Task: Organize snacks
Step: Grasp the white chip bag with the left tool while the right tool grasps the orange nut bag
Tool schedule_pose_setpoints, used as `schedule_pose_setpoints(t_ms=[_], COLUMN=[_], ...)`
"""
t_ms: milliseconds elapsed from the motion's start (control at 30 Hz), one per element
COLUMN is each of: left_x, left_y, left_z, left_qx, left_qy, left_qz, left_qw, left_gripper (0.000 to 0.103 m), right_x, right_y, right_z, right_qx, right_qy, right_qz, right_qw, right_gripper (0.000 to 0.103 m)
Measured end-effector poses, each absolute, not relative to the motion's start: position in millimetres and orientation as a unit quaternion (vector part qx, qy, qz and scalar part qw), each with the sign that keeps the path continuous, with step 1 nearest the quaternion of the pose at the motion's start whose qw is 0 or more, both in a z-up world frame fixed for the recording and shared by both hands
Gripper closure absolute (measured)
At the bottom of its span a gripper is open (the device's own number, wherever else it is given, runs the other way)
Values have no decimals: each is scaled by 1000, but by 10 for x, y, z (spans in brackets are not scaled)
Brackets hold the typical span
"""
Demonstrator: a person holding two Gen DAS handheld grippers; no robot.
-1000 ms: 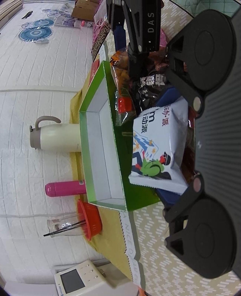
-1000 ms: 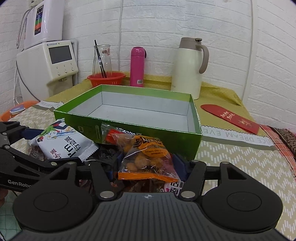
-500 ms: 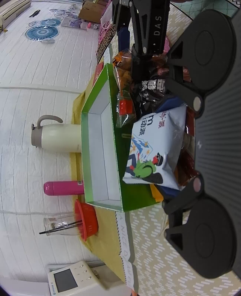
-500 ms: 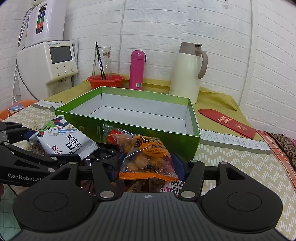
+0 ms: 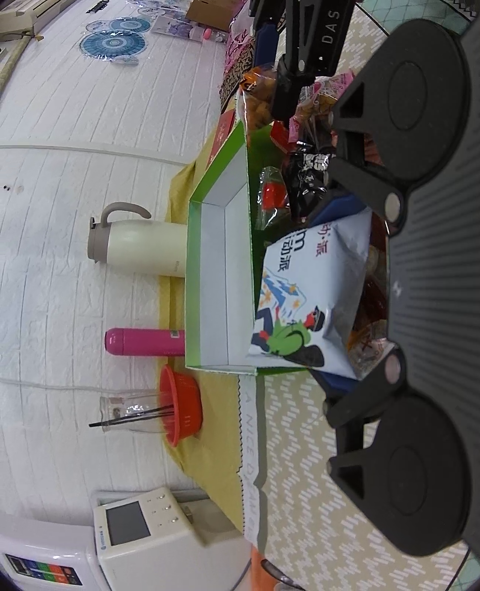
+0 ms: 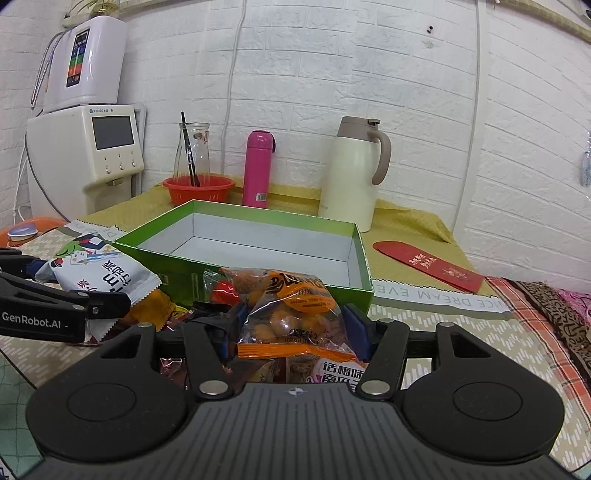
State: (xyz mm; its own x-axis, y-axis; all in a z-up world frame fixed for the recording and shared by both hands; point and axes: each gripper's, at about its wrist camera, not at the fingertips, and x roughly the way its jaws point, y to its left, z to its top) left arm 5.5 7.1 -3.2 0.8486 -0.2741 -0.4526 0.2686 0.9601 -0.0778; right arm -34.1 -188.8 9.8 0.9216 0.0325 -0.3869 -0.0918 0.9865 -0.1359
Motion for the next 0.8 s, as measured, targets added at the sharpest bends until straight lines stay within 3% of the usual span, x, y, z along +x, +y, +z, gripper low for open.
schedule_pose_setpoints(t_ms=[800], left_x=[-165], left_y=[82], left_z=[83], left_qx=[0], left_qy=[217], left_qz=[-136], left_qw=[967], left_gripper=[27], right_x=[-475], right_y=[-1854], right_z=[132], right_qx=[-42], right_qy=[202], right_qz=[0], right_qw=[978], right_gripper=[8])
